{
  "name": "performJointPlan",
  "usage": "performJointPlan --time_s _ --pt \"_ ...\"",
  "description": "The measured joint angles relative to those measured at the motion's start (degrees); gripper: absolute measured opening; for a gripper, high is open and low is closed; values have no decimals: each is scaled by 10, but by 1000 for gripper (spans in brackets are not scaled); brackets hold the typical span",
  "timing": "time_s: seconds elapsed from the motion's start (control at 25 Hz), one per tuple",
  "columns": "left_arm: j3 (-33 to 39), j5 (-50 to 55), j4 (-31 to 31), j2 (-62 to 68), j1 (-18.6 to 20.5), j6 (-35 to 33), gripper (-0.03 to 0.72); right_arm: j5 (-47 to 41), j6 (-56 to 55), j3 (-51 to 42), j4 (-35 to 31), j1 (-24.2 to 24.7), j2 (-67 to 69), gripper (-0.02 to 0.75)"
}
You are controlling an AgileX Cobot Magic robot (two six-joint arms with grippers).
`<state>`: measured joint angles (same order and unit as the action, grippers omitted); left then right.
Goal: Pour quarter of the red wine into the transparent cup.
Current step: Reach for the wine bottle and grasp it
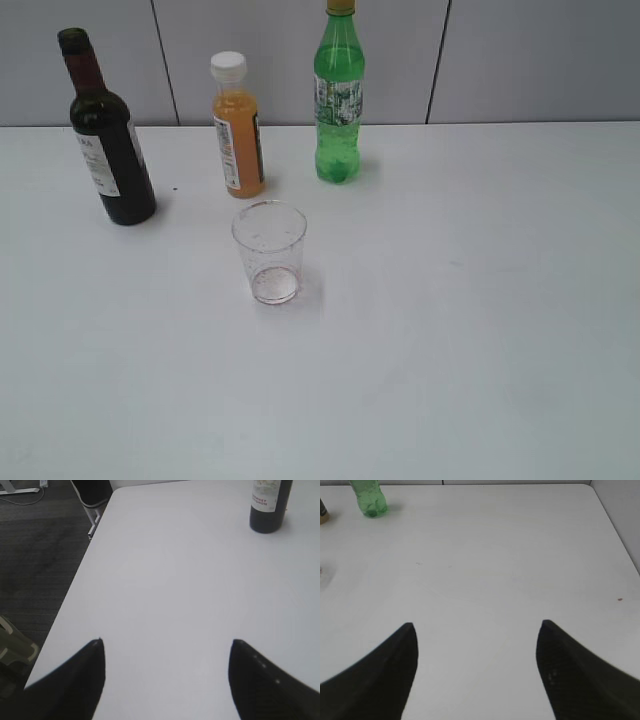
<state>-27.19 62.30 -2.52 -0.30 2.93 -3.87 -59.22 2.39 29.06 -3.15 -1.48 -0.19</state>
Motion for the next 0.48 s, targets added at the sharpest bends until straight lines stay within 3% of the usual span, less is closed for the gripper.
performJointPlan --time_s 0.48 --pt "0 0 0 0 0 0 582 0 1 0 0 0 0 589"
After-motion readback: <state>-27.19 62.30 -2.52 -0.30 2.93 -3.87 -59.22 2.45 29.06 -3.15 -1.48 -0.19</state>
